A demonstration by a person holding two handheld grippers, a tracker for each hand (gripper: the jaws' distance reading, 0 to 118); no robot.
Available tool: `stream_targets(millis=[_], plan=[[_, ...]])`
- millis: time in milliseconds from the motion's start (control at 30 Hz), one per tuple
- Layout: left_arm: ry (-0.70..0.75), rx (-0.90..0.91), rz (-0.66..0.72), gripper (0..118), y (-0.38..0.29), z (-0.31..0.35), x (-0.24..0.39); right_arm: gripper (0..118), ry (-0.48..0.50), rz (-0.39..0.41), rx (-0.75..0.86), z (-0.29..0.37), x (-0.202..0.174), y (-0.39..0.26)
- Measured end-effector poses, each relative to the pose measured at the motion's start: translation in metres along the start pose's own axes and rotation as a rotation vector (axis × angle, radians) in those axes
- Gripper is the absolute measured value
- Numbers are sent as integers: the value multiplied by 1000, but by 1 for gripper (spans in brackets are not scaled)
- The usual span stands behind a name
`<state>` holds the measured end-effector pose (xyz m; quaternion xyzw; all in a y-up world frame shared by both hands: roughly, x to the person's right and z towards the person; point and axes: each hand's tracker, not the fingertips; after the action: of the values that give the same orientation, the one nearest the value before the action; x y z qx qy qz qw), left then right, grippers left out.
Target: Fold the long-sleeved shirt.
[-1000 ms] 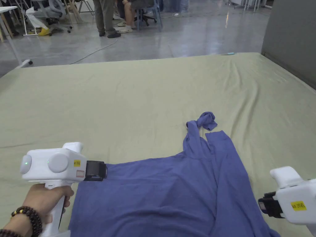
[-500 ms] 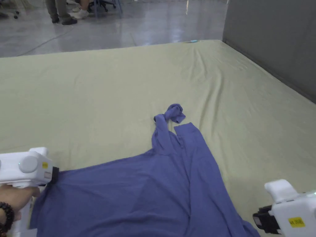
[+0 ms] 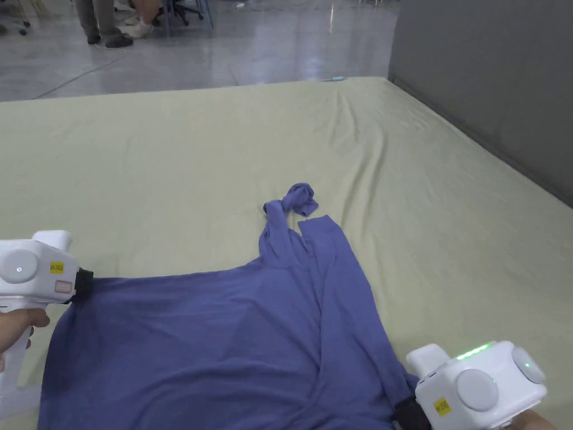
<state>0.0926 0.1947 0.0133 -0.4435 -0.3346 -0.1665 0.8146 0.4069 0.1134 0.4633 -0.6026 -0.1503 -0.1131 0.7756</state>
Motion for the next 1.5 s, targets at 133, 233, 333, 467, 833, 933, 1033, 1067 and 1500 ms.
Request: stream_targets(millis=[133,233,333,467,833,933,1033,1067,1500], plan=[[23,12,28,0,-5,14,-2,2,-11,20,72,21,6,2],[-43,87,79,0,1,36,-10,2,75,-26,89,47,18,7],[-34,151,78,0,16,64,-14,2,83,-9,222,94,30,35],[-48,241,124,0,56,102,-23,2,-22,3,414,162,51,110],[45,535,213,0,221,230,-41,2,-141,-99,742,339,102,340],[84,633,194,0,266,272,-36,2,-173,-126,793,374,107,385],[112,706,215,0,303,309,-27,2,-186,-181,849,403,110,417],[122,723,226,0,313,317,-29,2,-187,-190,857,412,111,425],[121,698,213,0,322,291,-21,2,-146,-258,825,376,128,444]])
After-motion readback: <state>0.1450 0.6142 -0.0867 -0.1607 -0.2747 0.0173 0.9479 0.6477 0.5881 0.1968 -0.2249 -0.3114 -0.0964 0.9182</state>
